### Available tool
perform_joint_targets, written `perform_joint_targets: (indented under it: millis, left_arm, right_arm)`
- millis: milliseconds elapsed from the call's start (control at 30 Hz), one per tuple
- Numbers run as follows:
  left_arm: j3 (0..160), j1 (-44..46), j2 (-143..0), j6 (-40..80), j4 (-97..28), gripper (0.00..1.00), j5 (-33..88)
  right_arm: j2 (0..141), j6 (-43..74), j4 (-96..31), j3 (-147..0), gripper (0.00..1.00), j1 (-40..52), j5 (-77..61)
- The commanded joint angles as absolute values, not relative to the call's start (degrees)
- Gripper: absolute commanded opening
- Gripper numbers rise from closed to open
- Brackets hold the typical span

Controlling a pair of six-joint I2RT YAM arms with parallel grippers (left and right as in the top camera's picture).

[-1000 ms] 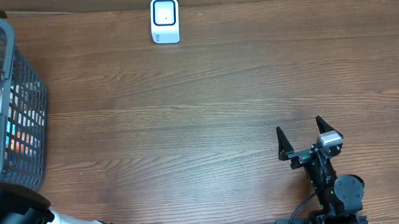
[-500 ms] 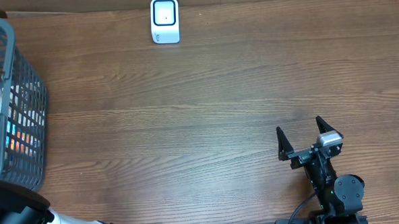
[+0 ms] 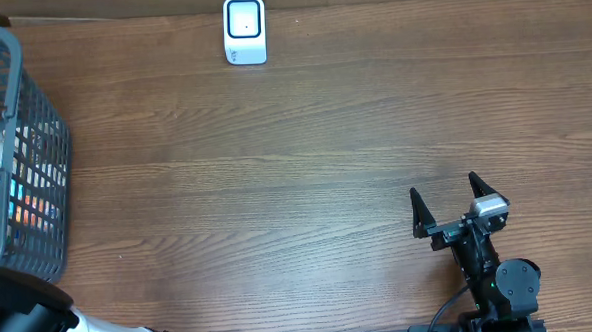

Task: Scan the item barcode
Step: 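Grasp the red-and-yellow sauce bottle in the basket with the left gripper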

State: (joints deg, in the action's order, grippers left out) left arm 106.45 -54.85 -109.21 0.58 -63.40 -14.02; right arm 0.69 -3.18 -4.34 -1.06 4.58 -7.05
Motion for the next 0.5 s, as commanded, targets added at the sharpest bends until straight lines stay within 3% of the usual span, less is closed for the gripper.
perform_joint_targets:
  millis: [0,200,233,467]
  left_arm:
    - [106.2,-55.2,-112.3,-10.4,-64.1,0.97,-9.8]
    - [106.2,-55.3,-115.6,-19.5,-64.5,0.95,-9.6]
    - [106.2,-55.4,-116.0,-20.8,-64.7,0.99,-9.9]
    - [106.2,-57.5,-116.9,-21.9,-66.7,1.00,-16.1]
  right_arm:
    - [0.2,-3.0,-4.1,-0.5,1.00,4.4,-6.5]
    - [0.2,-3.0,-4.1,-0.5,1.00,4.4,-6.5]
    - [0.2,-3.0,-4.1,-0.5,1.00,4.4,-6.5]
    - [0.2,-3.0,-4.1,-0.5,1.00,4.4,-6.5]
